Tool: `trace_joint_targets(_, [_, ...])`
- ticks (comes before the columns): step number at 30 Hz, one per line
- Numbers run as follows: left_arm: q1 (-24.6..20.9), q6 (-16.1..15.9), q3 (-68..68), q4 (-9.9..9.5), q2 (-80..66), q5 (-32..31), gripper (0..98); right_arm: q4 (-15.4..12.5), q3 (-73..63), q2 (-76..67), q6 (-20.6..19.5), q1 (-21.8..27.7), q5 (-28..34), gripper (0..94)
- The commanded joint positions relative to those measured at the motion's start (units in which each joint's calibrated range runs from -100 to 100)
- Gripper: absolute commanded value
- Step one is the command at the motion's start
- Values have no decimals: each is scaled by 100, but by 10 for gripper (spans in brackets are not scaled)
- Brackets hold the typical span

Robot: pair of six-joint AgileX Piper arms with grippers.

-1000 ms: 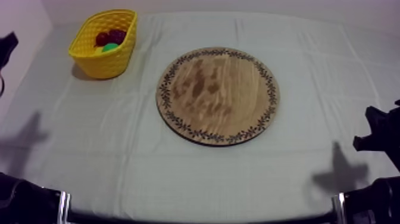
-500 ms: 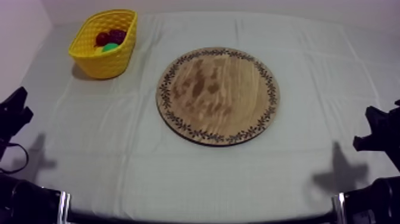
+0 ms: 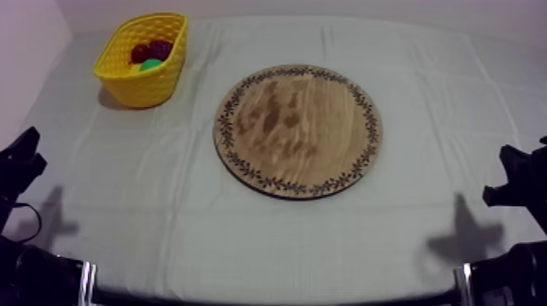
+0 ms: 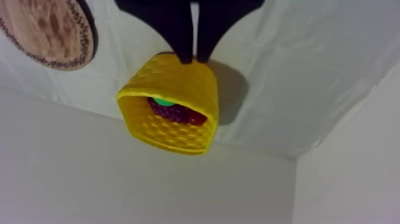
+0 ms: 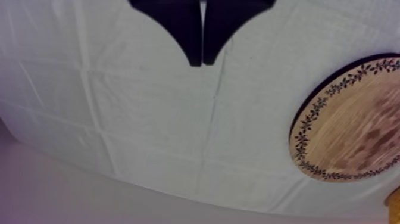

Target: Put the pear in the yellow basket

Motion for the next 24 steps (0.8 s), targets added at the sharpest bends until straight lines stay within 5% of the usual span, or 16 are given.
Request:
trace_joint_targets(1, [4,-187,-36,118,1,317,0,2,5,-5,-1,-5,-4,5])
trace_joint_targets(4, [-31,-558,-68,412,3,686,0,2,5,-5,1,-5,-4,5])
trace_joint_targets(11, [-58,-1036,162,1111,8,357,0,2,5,-5,3,2,-4,5])
trace_joint_targets(24, [-25,-1147,187,1241,9,476,0,2,5,-5,1,2,-4,5])
